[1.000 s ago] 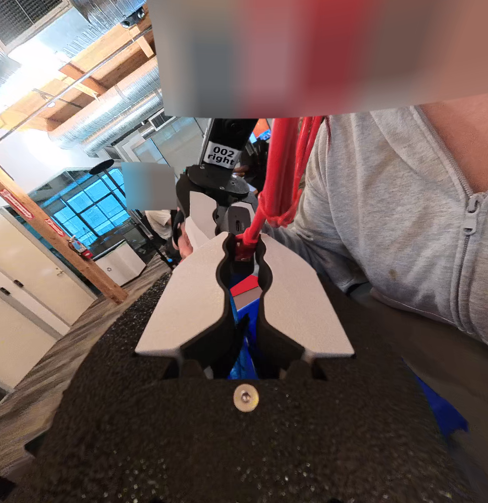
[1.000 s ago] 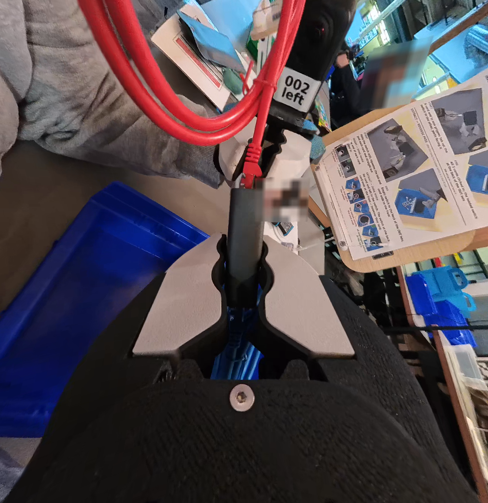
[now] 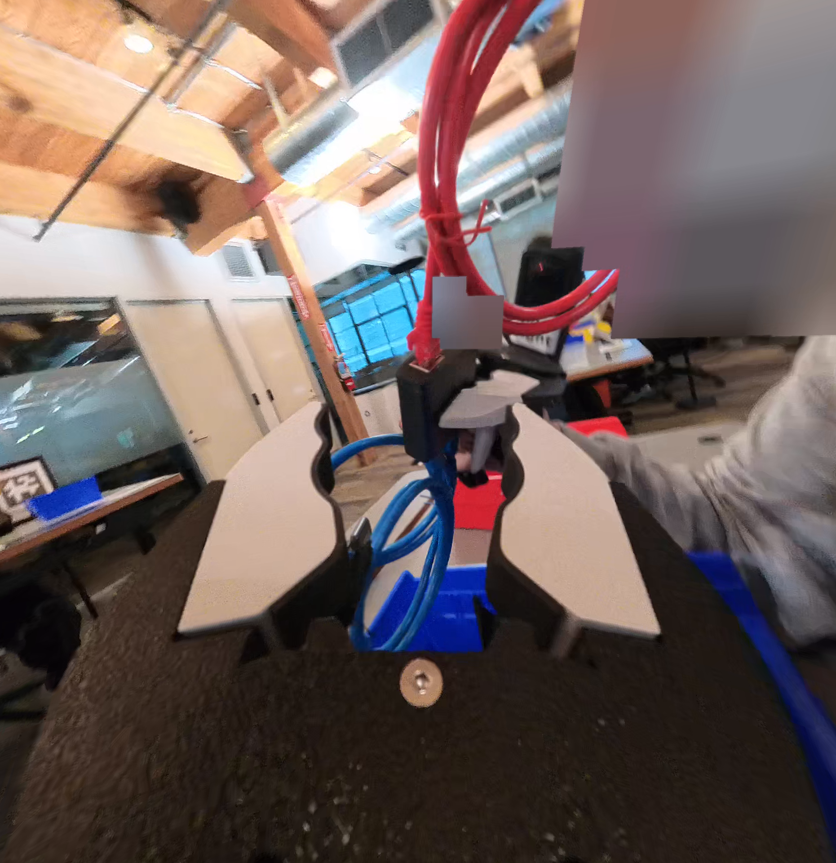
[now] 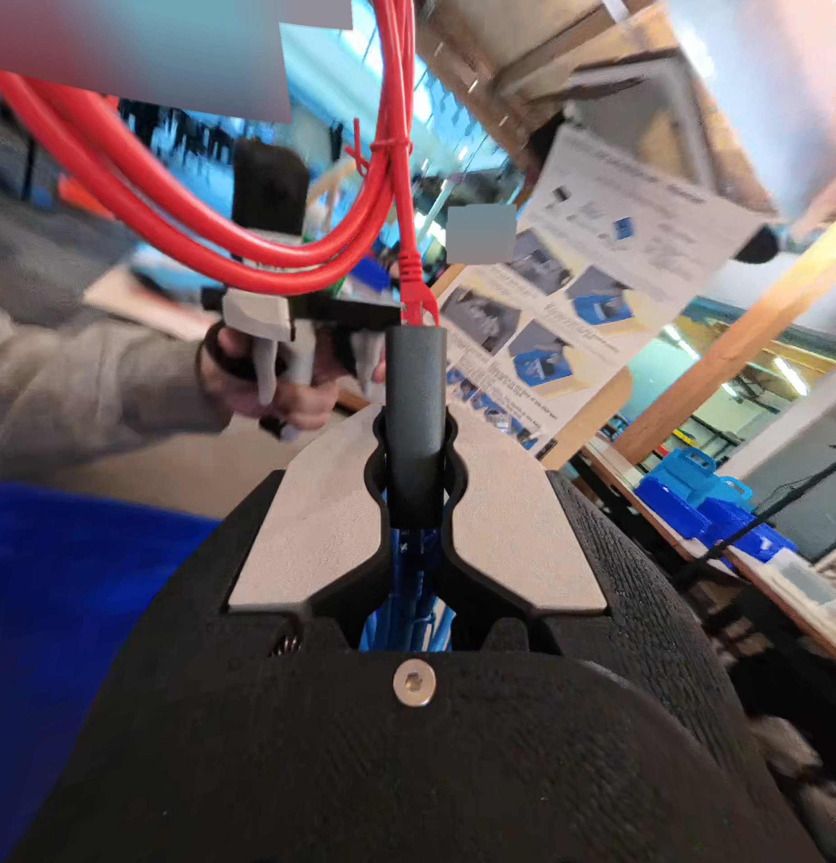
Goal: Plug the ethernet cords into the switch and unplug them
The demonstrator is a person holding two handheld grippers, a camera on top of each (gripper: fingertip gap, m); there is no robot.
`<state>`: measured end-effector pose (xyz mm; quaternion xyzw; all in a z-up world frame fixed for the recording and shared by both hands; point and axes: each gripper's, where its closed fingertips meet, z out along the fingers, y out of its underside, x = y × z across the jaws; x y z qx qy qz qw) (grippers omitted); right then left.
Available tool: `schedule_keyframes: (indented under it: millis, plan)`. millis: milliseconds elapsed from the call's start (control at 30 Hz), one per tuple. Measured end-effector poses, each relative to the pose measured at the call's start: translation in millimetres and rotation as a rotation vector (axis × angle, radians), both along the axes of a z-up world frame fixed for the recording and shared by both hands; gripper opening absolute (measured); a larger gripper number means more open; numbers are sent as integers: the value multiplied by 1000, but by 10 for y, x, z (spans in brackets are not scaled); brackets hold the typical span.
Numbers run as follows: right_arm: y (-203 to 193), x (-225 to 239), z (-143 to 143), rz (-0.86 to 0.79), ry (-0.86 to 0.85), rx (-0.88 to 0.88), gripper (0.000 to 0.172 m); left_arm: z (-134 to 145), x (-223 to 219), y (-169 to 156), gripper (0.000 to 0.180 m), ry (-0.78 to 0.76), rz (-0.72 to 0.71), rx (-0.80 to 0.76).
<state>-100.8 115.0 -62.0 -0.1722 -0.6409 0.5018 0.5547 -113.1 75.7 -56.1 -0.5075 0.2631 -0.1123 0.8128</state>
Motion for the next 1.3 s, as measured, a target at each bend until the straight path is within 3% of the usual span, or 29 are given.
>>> schedule_keyframes:
  millis: [100, 233, 367, 433, 600, 667, 767, 867, 967, 1100, 1300]
  plan:
    - [57, 15, 83, 141, 49, -187, 20, 108, -75, 49, 69, -100, 56, 21]
    - [-40, 53, 65, 358, 71, -309, 20, 53, 189, 127, 62, -24, 54, -38]
    - [-204, 58, -32, 423, 57, -251, 20, -39, 319, 232, 44, 46, 115, -99]
    - [-267, 61, -59, 425, 50, -217, 20, -71, 342, 260, 44, 70, 136, -119]
    - [-310, 73, -66, 409, 55, -176, 21, -46, 339, 194, 24, 62, 77, -96]
    - [-275, 56, -58, 355, 72, -152, 25, -61, 317, 185, 22, 73, 67, -101]
    - [-57, 120, 54, 251, 126, -161, 40, -38, 177, 187, 21, 123, 176, -67]
    - [278, 273, 191, 155, 124, -225, 51, -41, -57, 212, 20, 245, 407, -50]
    - [565, 454, 290, -41, 141, -180, 58, -93, -266, 250, 20, 419, 652, -67]
    - [511, 717, 403, -273, 160, 31, 59, -150, -469, 288, 20, 656, 914, -57]
    - [39, 486, 147, -539, 47, 496, 60, -299, -595, 363, 20, 899, 1075, -103]
